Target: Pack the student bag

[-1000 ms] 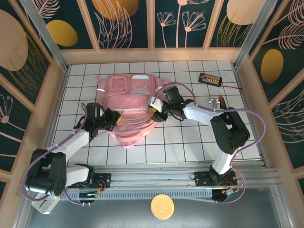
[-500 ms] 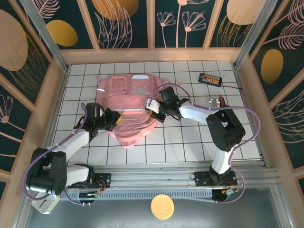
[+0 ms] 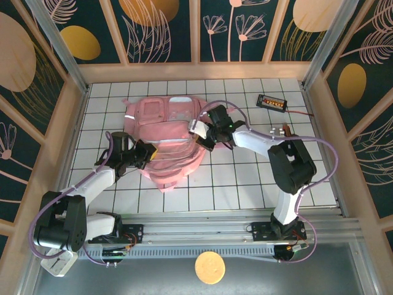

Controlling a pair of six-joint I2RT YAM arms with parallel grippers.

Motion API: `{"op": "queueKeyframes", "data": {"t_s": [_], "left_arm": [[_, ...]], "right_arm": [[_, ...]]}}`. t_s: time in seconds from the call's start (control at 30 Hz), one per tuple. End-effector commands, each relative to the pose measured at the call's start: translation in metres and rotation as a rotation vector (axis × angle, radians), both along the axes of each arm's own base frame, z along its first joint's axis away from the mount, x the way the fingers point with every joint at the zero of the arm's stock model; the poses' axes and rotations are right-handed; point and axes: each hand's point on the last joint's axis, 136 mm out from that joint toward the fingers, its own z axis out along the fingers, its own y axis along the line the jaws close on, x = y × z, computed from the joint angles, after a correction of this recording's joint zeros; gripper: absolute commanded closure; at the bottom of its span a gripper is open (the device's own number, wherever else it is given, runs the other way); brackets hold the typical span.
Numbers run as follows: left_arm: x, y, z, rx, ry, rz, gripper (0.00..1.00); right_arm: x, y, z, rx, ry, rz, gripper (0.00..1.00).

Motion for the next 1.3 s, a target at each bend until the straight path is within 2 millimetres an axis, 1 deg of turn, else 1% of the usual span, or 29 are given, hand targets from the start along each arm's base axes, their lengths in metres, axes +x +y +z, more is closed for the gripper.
{"op": "queueKeyframes", "data": {"t_s": [0.0,0.17,0.37,0.53,0.57,0.63,0.73,0.77,0.8,0.83,0.9,0.93,0.97,1.0,1.13,1.23,1.27], "left_arm": [[-0.021,-0.001,-0.020,0.015,0.077,-0.058,1.00],[-0.020,-0.001,-0.017,0.014,0.069,-0.058,1.00],[-0.019,-0.001,-0.016,0.007,0.064,-0.047,1.00],[-0.010,-0.004,-0.007,-0.032,0.030,-0.037,1.00],[-0.009,-0.005,-0.006,-0.038,0.027,-0.035,1.00],[-0.005,-0.007,-0.003,-0.043,0.018,-0.040,1.00],[0.001,-0.007,0.002,-0.040,0.004,-0.040,1.00],[0.003,-0.007,0.003,-0.041,0.000,-0.037,1.00],[0.005,-0.008,0.005,-0.045,-0.004,-0.035,0.99],[0.007,-0.008,0.007,-0.050,-0.010,-0.033,0.98],[0.011,-0.009,0.009,-0.059,-0.019,-0.024,0.98],[0.014,-0.009,0.010,-0.067,-0.020,-0.018,0.98],[0.017,-0.010,0.013,-0.079,-0.027,-0.011,0.98],[0.021,-0.011,0.014,-0.092,-0.032,-0.003,0.97],[0.038,-0.016,0.025,-0.130,-0.062,0.011,0.95],[0.053,-0.027,0.034,-0.146,-0.087,0.000,0.90],[0.059,-0.034,0.037,-0.153,-0.093,-0.007,0.88]], "right_arm": [[0.045,-0.014,0.010,-0.034,-0.089,-0.121,1.00],[0.052,-0.007,0.016,-0.028,-0.099,-0.116,1.00],[0.048,-0.008,0.014,-0.029,-0.096,-0.113,1.00],[0.047,-0.009,0.014,-0.020,-0.098,-0.122,1.00],[0.047,-0.009,0.015,-0.017,-0.099,-0.125,0.95],[0.049,-0.009,0.018,-0.012,-0.109,-0.131,0.82],[0.052,-0.011,0.031,0.017,-0.135,-0.148,0.55],[0.053,-0.012,0.037,0.033,-0.148,-0.159,0.45],[0.054,-0.014,0.045,0.050,-0.162,-0.170,0.37],[0.054,-0.016,0.051,0.068,-0.171,-0.180,0.31],[0.052,-0.017,0.070,0.129,-0.181,-0.200,0.19],[0.050,-0.016,0.081,0.164,-0.182,-0.203,0.11],[0.056,-0.027,0.093,0.207,-0.182,-0.244,0.03],[0.057,-0.032,0.108,0.256,-0.181,-0.272,0.01],[0.056,-0.047,0.157,0.441,-0.161,-0.356,0.01],[0.053,-0.062,0.189,0.568,-0.148,-0.416,0.01],[0.052,-0.068,0.200,0.613,-0.148,-0.440,0.01]]}}
